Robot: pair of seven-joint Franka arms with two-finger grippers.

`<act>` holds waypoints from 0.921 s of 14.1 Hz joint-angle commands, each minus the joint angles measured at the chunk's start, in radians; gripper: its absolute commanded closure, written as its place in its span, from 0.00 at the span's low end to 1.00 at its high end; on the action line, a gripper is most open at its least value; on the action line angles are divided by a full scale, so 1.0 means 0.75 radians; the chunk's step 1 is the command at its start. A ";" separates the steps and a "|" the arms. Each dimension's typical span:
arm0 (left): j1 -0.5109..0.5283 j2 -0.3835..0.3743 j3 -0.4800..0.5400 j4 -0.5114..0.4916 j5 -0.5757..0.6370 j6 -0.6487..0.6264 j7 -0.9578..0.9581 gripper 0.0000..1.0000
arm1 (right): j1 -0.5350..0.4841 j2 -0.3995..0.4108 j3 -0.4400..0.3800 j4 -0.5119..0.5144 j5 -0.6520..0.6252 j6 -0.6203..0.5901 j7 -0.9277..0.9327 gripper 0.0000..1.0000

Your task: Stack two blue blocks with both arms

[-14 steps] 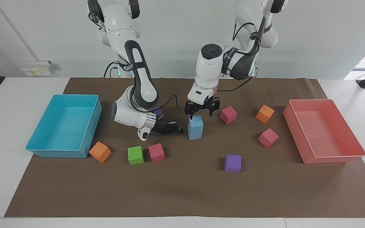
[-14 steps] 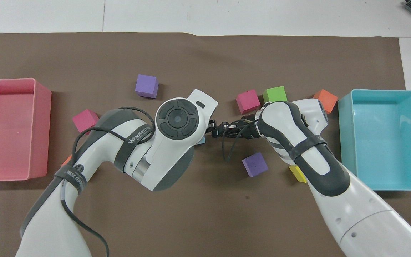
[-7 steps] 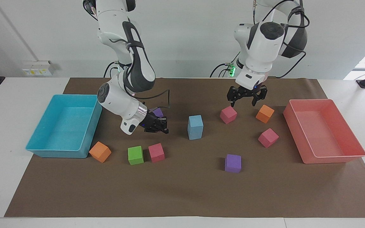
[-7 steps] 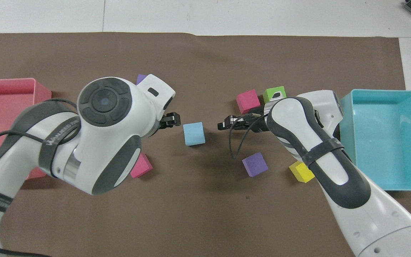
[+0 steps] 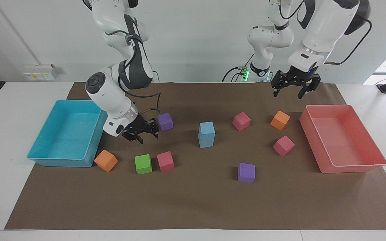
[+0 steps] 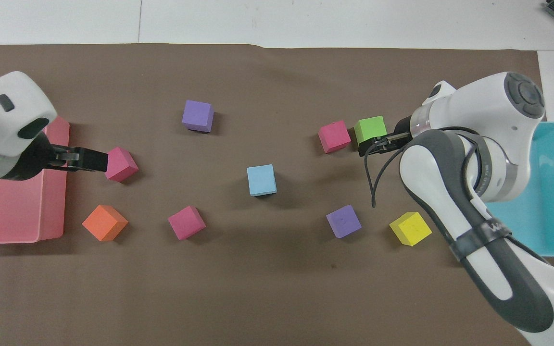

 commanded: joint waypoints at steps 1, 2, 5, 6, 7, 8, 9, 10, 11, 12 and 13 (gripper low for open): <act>0.042 0.111 -0.011 0.218 -0.005 -0.176 0.065 0.00 | -0.025 -0.050 0.008 0.029 -0.149 -0.087 0.023 0.00; 0.073 0.144 -0.013 0.320 -0.001 -0.236 0.089 0.00 | -0.037 -0.054 0.006 0.054 -0.207 -0.120 0.025 0.00; 0.085 0.183 -0.013 0.450 0.002 -0.343 0.110 0.00 | -0.078 -0.107 -0.008 0.058 -0.322 -0.140 0.108 0.00; 0.085 0.183 -0.013 0.450 0.008 -0.355 0.112 0.00 | -0.097 -0.128 -0.010 0.058 -0.322 -0.171 0.139 0.00; 0.083 0.185 -0.019 0.450 0.024 -0.357 0.114 0.00 | -0.113 -0.144 -0.016 0.060 -0.324 -0.211 0.196 0.00; 0.081 0.195 -0.021 0.450 0.036 -0.353 0.114 0.00 | -0.144 -0.183 -0.031 0.060 -0.328 -0.238 0.235 0.00; 0.081 0.199 -0.023 0.444 0.036 -0.343 0.114 0.00 | -0.164 -0.209 -0.037 0.060 -0.328 -0.261 0.235 0.00; 0.077 0.185 -0.025 0.426 0.034 -0.327 0.120 0.00 | -0.182 -0.228 -0.045 0.060 -0.326 -0.291 0.235 0.00; 0.079 0.161 -0.023 0.367 0.030 -0.314 0.141 0.00 | -0.205 -0.250 -0.053 0.072 -0.328 -0.316 0.233 0.00; 0.079 0.100 -0.023 0.287 0.030 -0.312 0.163 0.00 | -0.225 -0.271 -0.053 0.087 -0.328 -0.347 0.233 0.00; 0.081 0.069 -0.021 0.230 0.030 -0.304 0.171 0.00 | -0.240 -0.285 -0.053 0.095 -0.330 -0.379 0.231 0.00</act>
